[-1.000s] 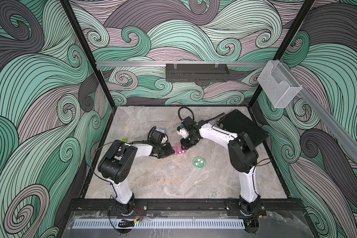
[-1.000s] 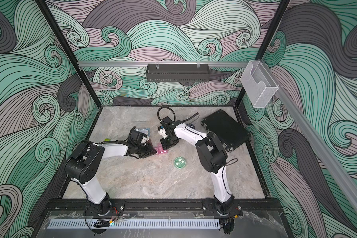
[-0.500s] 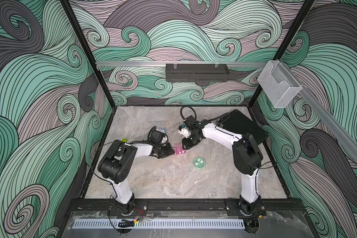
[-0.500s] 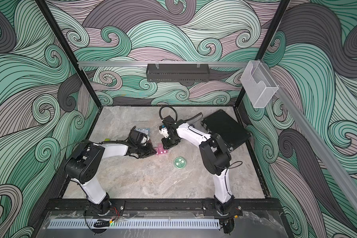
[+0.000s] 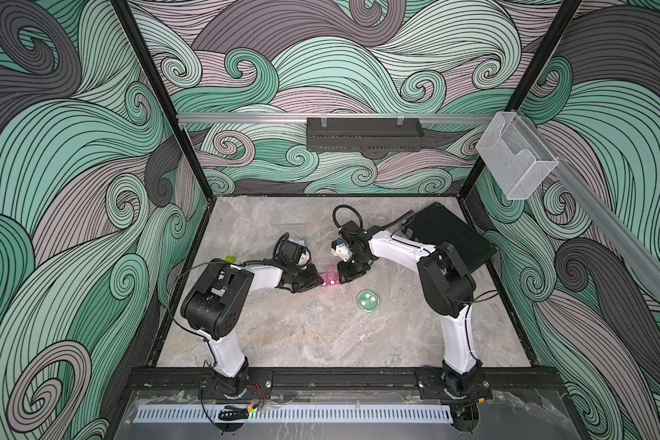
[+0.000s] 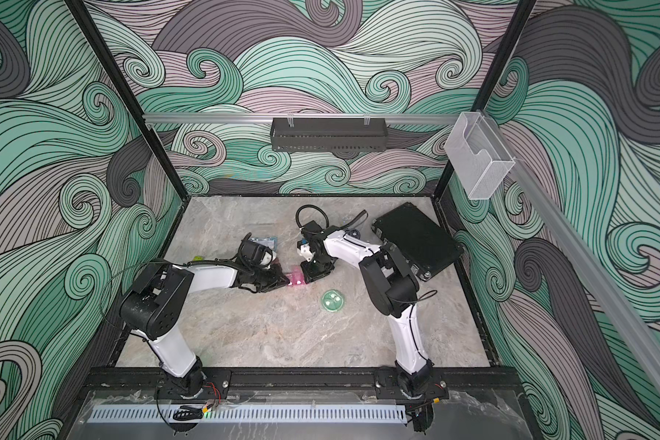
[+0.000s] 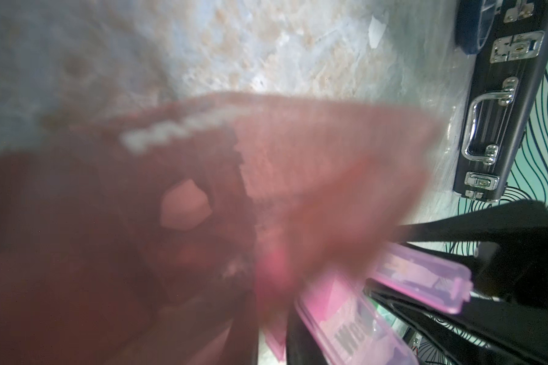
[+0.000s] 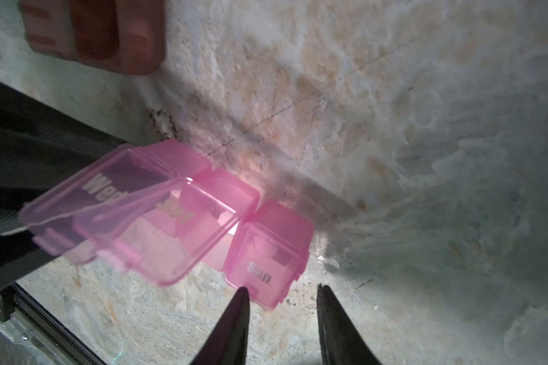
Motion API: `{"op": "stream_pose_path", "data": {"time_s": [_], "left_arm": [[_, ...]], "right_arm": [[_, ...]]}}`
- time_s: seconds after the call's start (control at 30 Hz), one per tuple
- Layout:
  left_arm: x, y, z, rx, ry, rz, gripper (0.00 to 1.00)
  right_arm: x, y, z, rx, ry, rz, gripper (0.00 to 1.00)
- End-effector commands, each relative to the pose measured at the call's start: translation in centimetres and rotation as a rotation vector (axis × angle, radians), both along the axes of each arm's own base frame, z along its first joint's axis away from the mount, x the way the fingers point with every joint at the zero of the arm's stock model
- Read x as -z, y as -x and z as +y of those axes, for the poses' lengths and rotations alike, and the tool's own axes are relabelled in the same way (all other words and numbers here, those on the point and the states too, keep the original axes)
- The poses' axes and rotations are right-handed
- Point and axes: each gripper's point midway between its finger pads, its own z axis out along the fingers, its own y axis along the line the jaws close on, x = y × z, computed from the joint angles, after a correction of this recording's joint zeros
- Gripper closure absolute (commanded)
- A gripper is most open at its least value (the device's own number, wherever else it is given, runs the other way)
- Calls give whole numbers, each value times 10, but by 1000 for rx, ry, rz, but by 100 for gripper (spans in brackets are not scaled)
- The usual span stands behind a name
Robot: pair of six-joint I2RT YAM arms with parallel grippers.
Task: Close pillboxes
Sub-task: Close the lid on the pillbox.
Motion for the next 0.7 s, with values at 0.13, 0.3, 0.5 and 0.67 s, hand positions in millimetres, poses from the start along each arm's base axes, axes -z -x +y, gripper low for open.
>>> {"op": "stream_pose_path", "data": {"time_s": [0.13, 0.3, 0.5, 0.67], "left_arm": [[4, 3, -3, 20, -15, 35, 84], [7, 2, -5, 25, -11, 49, 85], [11, 2, -7, 38, -9, 66, 86], [13, 2, -8, 47, -10, 75, 87]], "right_arm": [[10, -3, 3, 13, 11, 21, 66], [15, -3, 3, 13, 19, 26, 67], [18, -5, 4, 16, 21, 32, 69], [20, -6, 5, 16, 23, 35, 72]]}}
